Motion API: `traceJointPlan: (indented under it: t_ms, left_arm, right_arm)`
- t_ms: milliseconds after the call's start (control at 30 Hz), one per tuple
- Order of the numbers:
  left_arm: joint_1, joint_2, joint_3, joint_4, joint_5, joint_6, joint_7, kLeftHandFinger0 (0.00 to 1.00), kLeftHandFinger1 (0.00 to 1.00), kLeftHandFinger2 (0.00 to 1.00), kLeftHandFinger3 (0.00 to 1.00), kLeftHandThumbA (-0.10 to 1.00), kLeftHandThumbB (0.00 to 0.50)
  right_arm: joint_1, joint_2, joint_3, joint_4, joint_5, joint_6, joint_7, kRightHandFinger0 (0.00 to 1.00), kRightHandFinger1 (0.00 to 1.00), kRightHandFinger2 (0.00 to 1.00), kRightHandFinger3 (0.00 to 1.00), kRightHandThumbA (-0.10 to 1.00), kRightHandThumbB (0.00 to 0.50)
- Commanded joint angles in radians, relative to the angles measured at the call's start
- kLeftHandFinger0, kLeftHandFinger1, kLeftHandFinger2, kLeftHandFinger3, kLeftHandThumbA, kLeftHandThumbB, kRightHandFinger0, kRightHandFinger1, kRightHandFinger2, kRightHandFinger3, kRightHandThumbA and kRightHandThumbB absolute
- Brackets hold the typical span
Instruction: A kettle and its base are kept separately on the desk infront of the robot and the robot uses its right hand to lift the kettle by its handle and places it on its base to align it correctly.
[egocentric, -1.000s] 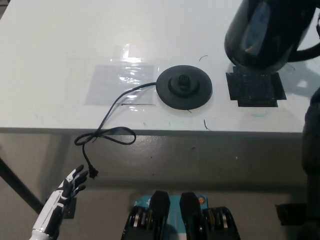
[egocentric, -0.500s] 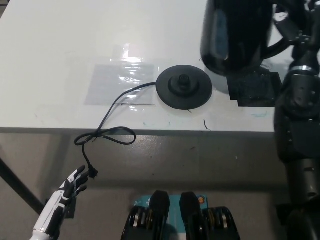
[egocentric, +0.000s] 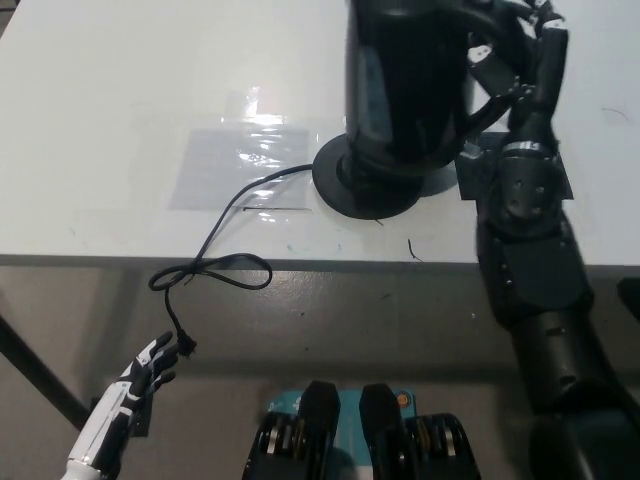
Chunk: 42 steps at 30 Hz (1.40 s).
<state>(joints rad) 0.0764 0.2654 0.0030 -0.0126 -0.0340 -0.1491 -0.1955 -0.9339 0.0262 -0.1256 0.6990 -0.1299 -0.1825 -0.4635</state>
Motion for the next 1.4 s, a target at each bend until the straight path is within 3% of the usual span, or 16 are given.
traceJointPlan:
  t_ms: [0,200,433,567,833,967,1000,1067,1100,1167,1200,1267,1367]
  left_arm:
    - [-0.006,0.019,-0.005,-0.011,0.005,-0.040,-0.017,1.00,1.00,1.00,1.00,1.00,0.223]
    - [-0.010,0.021,-0.003,-0.008,-0.006,-0.035,-0.022,1.00,1.00,1.00,1.00,1.00,0.236]
    - [-0.008,0.013,-0.002,-0.018,-0.010,-0.028,-0.022,1.00,1.00,1.00,1.00,1.00,0.247]
    - [-0.013,0.020,-0.002,-0.020,-0.002,-0.028,-0.025,1.00,1.00,1.00,1.00,1.00,0.237]
    - [-0.010,0.018,0.001,-0.023,-0.010,-0.025,-0.026,1.00,1.00,1.00,1.00,1.00,0.251]
    - [-0.015,0.016,0.001,-0.020,-0.008,-0.027,-0.024,1.00,1.00,1.00,1.00,1.00,0.253]
    - [-0.016,0.017,0.001,-0.019,-0.010,-0.028,-0.026,1.00,1.00,1.00,1.00,1.00,0.250]
    - [-0.017,0.019,0.001,-0.019,-0.013,-0.029,-0.028,1.00,1.00,1.00,1.00,1.00,0.243]
    - [-0.017,0.017,0.001,-0.020,-0.015,-0.024,-0.028,1.00,1.00,1.00,1.00,1.00,0.245]
    - [-0.017,0.017,0.001,-0.021,-0.016,-0.022,-0.028,1.00,1.00,1.00,1.00,1.00,0.260]
    - [-0.018,0.017,0.001,-0.022,-0.016,-0.020,-0.028,1.00,1.00,1.00,1.00,1.00,0.266]
    - [-0.020,0.019,-0.001,-0.029,-0.008,-0.018,-0.027,1.00,1.00,1.00,1.00,1.00,0.240]
    - [-0.022,0.024,-0.001,-0.022,-0.006,-0.028,-0.030,1.00,1.00,1.00,1.00,1.00,0.235]
  right_arm:
    - [-0.109,0.012,0.025,-0.036,-0.052,-0.078,-0.066,0.00,0.21,0.57,0.66,-0.10,0.124]
    - [-0.121,0.030,0.010,-0.024,-0.004,-0.108,-0.045,0.00,0.20,0.54,0.64,-0.10,0.109]
    - [-0.124,0.032,-0.001,0.041,0.019,-0.176,-0.039,0.00,0.22,0.63,0.72,-0.10,0.102]
    - [-0.122,0.027,0.008,0.076,-0.019,-0.122,-0.080,0.00,0.20,0.59,0.73,-0.10,0.115]
    - [-0.121,0.023,-0.007,0.185,0.024,-0.189,-0.074,0.00,0.20,0.57,0.72,-0.10,0.113]
    - [-0.126,0.031,-0.012,0.216,0.041,-0.223,-0.061,0.00,0.17,0.55,0.70,-0.10,0.122]
    - [-0.123,0.034,-0.011,0.212,0.042,-0.228,-0.058,0.00,0.14,0.52,0.68,-0.10,0.143]
    - [-0.123,0.040,-0.013,0.219,0.052,-0.239,-0.051,0.00,0.13,0.52,0.70,-0.10,0.128]
    - [-0.120,0.046,-0.007,0.215,0.040,-0.241,-0.065,0.06,0.06,0.46,0.63,-0.10,0.134]
    - [-0.112,0.055,0.006,0.203,0.021,-0.234,-0.080,0.00,0.00,0.43,0.61,-0.10,0.122]
    - [-0.112,0.057,0.007,0.202,0.022,-0.236,-0.079,0.00,0.00,0.39,0.57,-0.10,0.150]
    - [-0.103,0.072,0.002,0.180,0.046,-0.239,-0.058,0.00,0.00,0.44,0.62,-0.10,0.115]
    - [-0.084,0.087,0.014,0.148,0.027,-0.225,-0.070,0.00,0.05,0.54,0.72,-0.10,0.127]
